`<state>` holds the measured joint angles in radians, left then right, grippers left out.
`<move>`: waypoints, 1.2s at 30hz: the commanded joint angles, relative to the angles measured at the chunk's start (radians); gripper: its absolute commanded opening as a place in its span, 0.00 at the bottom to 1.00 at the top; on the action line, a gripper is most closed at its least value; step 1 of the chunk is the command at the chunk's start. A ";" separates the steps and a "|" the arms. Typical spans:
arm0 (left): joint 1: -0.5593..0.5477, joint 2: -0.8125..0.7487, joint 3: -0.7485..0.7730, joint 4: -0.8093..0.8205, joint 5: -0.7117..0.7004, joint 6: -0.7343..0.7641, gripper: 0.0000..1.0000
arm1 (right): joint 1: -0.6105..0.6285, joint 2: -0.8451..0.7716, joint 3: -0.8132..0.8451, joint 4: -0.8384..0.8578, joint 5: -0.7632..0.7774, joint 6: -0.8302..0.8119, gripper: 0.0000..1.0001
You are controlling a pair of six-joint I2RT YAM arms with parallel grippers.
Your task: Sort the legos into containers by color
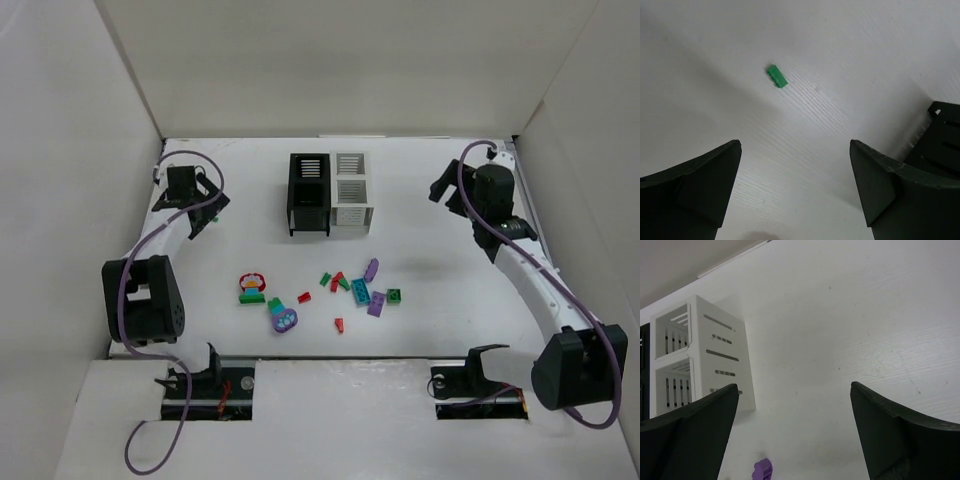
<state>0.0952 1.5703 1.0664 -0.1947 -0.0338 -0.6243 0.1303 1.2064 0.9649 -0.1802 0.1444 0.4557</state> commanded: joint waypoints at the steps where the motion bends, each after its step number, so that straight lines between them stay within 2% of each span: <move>1: -0.078 -0.093 -0.020 -0.021 0.034 0.018 0.87 | -0.009 0.001 -0.021 0.059 -0.022 0.011 0.97; 6: -0.212 -0.213 -0.222 -0.051 -0.020 -0.054 0.90 | -0.009 0.001 -0.041 0.059 -0.060 0.011 0.97; 13: -0.324 -0.256 -0.348 -0.123 -0.049 -0.147 0.92 | -0.009 0.050 -0.041 0.059 -0.127 0.011 0.96; 18: -0.431 -0.277 -0.358 -0.186 -0.126 -0.210 0.98 | -0.009 0.070 -0.032 0.059 -0.146 0.011 0.96; 24: -0.442 -0.296 -0.379 -0.232 -0.155 -0.210 0.98 | -0.009 0.070 -0.032 0.059 -0.146 0.011 0.96; 29: -0.521 -0.296 -0.378 -0.279 -0.199 -0.221 0.98 | -0.009 0.081 -0.032 0.068 -0.157 0.001 0.96; 36: -0.546 -0.239 -0.356 -0.259 -0.209 -0.212 0.98 | -0.009 0.111 -0.032 0.068 -0.178 0.011 0.95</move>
<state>-0.4500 1.3178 0.6914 -0.4358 -0.2081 -0.8295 0.1303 1.3144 0.9260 -0.1635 -0.0154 0.4637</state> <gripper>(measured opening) 0.975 0.951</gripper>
